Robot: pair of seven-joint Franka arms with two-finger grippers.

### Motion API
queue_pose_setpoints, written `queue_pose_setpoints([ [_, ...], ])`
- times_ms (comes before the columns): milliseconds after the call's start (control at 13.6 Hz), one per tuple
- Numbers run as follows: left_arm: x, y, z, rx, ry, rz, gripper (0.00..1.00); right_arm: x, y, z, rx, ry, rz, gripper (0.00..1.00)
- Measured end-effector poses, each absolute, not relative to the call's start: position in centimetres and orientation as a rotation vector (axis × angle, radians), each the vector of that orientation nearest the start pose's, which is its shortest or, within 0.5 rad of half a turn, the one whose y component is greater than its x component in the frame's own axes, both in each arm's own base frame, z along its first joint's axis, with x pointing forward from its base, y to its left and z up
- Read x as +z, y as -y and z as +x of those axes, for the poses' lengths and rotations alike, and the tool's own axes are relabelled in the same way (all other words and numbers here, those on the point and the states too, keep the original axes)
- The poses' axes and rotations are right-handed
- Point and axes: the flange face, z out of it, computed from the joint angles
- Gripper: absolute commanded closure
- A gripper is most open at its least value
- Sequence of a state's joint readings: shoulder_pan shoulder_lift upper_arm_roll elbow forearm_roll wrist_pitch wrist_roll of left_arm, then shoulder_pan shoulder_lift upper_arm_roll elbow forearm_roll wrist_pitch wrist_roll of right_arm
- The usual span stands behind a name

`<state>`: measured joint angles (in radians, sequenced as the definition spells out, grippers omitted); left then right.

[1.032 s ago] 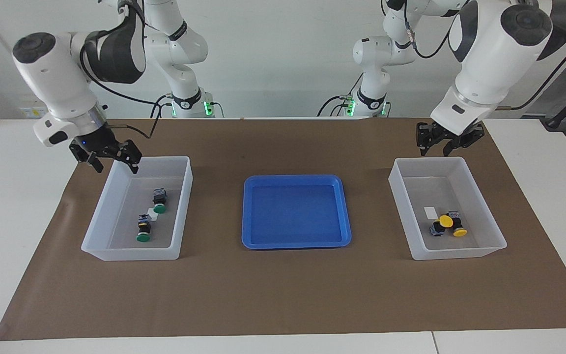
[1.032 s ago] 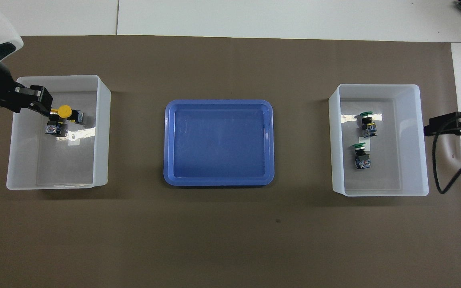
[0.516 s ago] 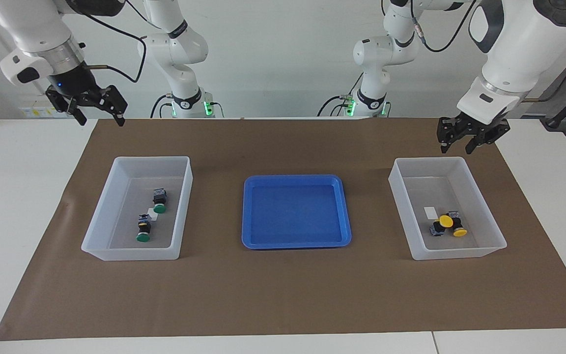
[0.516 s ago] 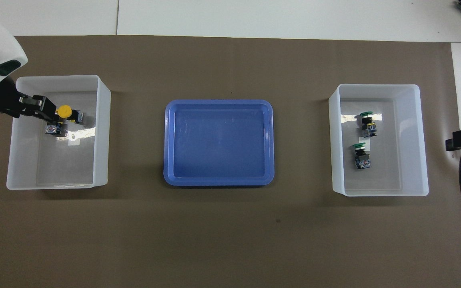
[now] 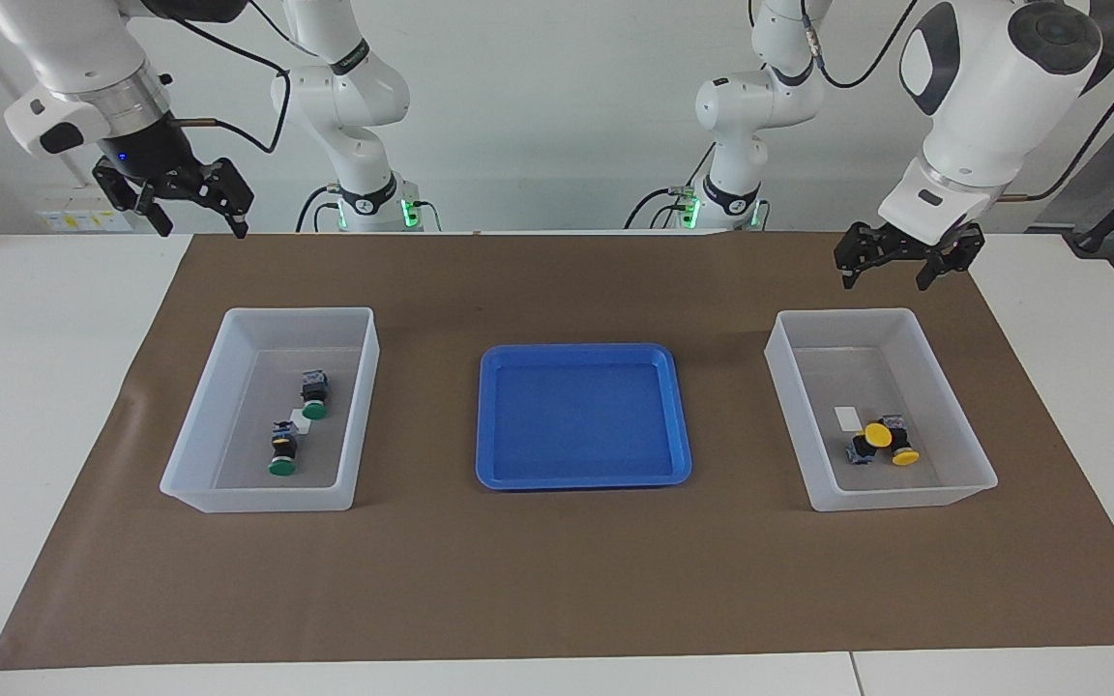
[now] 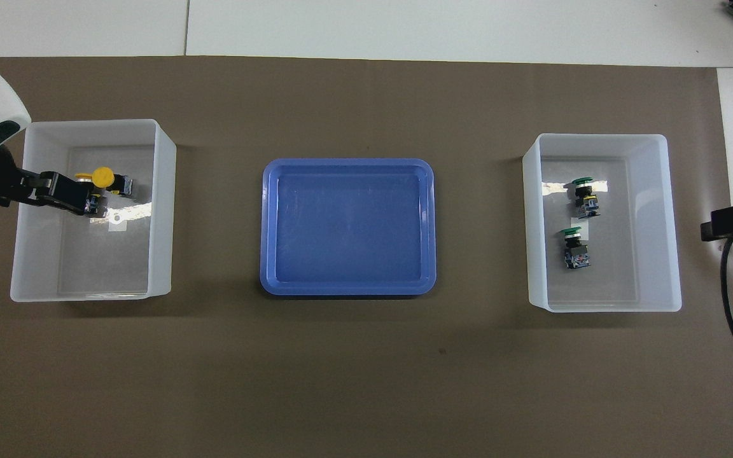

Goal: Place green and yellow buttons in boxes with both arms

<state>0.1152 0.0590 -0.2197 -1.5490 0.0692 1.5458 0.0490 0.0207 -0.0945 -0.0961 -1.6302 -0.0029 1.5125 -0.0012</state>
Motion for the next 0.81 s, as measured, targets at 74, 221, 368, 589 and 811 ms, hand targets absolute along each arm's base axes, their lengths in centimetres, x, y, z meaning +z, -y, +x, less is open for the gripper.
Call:
queue_pose_setpoints([
  [74,60.1,4.1,56.7,0.087,-0.217,-3.084,0.0,64.2,4.2,51.7,0.039,-0.114,-3.139,0.0],
  [221,60.3,3.4,56.8,0.071,-0.201,-3.093,0.0,64.1,4.3,51.7,0.043,-0.113,-3.157,0.0],
  [368,60.5,4.4,57.0,0.032,-0.229,-3.096,0.0,63.9,4.3,51.7,0.048,-0.112,-3.158,0.0],
  [589,60.6,7.2,56.7,0.023,-0.303,-3.091,0.0,63.8,4.1,51.7,0.054,-0.106,-3.158,0.0],
  [811,60.7,7.4,56.7,0.02,-0.308,-3.09,0.0,63.8,4.1,51.7,0.054,-0.106,-3.158,0.0],
])
